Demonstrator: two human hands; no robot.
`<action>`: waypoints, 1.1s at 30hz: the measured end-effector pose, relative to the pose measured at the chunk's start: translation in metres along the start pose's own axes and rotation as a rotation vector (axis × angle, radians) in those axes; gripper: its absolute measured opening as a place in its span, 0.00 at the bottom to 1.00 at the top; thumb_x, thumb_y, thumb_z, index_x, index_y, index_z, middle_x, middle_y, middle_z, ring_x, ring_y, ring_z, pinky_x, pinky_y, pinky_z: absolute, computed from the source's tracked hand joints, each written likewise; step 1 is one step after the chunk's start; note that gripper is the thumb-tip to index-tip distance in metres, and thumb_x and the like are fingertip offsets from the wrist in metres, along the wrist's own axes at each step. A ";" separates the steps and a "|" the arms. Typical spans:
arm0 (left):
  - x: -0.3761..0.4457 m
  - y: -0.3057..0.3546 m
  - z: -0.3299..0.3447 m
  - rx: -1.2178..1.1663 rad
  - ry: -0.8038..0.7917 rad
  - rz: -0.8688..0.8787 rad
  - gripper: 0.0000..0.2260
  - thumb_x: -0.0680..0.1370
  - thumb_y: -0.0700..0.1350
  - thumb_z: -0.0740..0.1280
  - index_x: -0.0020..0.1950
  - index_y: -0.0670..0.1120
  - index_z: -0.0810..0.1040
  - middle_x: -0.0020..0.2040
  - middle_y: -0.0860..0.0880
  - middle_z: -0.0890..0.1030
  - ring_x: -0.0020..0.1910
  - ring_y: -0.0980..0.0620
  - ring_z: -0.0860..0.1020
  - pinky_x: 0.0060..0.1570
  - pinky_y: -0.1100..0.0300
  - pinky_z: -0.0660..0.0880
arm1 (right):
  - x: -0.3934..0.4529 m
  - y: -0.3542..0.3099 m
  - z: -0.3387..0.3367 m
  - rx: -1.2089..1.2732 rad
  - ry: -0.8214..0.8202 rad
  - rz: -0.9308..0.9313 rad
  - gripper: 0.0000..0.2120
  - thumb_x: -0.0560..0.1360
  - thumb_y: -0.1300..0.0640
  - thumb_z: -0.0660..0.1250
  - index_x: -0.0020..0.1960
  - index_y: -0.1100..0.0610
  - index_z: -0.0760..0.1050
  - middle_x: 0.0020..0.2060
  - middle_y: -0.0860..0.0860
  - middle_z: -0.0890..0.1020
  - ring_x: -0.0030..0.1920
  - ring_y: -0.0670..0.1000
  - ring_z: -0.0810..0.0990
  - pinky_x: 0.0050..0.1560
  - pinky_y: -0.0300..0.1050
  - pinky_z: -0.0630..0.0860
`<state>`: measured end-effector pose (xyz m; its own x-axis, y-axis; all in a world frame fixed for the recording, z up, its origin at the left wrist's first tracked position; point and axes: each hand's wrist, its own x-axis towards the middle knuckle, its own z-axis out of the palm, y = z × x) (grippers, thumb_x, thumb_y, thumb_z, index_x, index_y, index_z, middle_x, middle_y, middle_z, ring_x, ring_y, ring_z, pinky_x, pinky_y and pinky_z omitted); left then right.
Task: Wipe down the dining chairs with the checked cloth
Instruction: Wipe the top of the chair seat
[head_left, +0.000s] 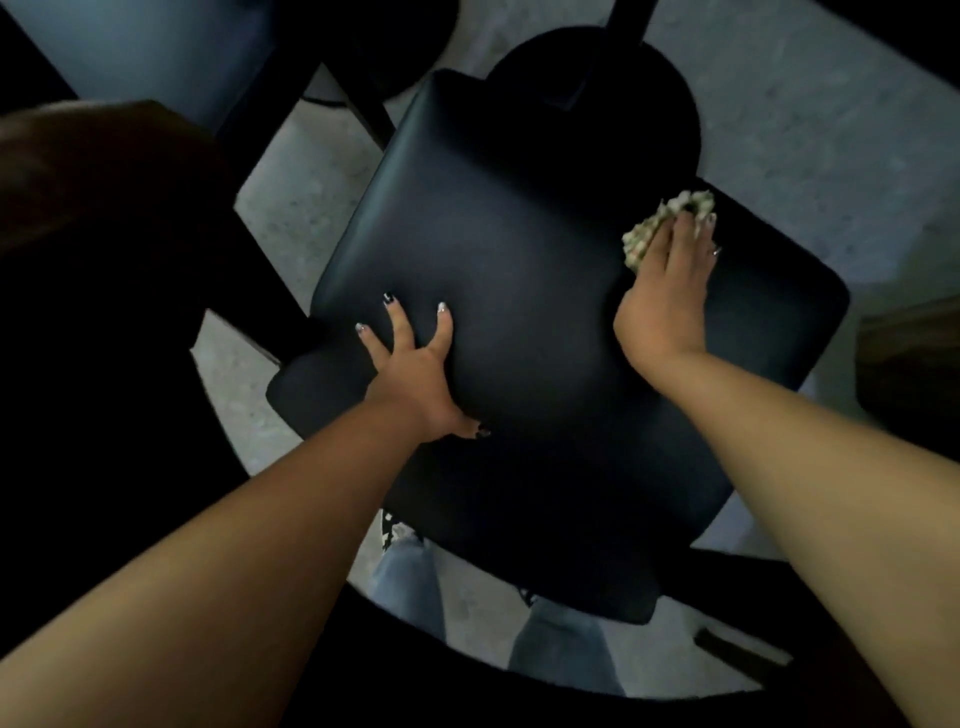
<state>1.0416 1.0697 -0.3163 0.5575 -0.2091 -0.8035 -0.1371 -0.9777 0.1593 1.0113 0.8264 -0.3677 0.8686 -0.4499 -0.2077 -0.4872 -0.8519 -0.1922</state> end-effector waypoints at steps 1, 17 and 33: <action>0.002 0.002 0.006 0.014 0.037 -0.013 0.64 0.60 0.61 0.80 0.77 0.57 0.33 0.74 0.38 0.26 0.71 0.28 0.29 0.71 0.33 0.52 | 0.001 0.000 0.005 -0.027 0.028 0.000 0.32 0.73 0.70 0.55 0.75 0.71 0.49 0.75 0.65 0.51 0.75 0.67 0.45 0.74 0.58 0.42; -0.001 0.012 0.011 0.046 0.083 -0.081 0.63 0.62 0.56 0.81 0.77 0.56 0.33 0.73 0.40 0.25 0.71 0.27 0.30 0.70 0.31 0.56 | 0.012 -0.004 -0.011 -0.185 -0.231 -0.019 0.36 0.74 0.68 0.56 0.75 0.69 0.40 0.76 0.63 0.41 0.75 0.67 0.38 0.73 0.59 0.42; 0.001 0.010 0.016 -0.009 0.125 -0.102 0.64 0.60 0.55 0.82 0.78 0.59 0.35 0.75 0.44 0.26 0.72 0.30 0.30 0.66 0.28 0.60 | -0.073 0.039 0.015 -0.114 -0.445 -1.733 0.24 0.75 0.64 0.56 0.71 0.67 0.64 0.69 0.67 0.66 0.71 0.68 0.62 0.69 0.64 0.60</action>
<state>1.0276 1.0603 -0.3251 0.6661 -0.1092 -0.7379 -0.0677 -0.9940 0.0861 0.9270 0.8299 -0.3744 0.2346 0.9687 -0.0815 0.8855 -0.2476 -0.3932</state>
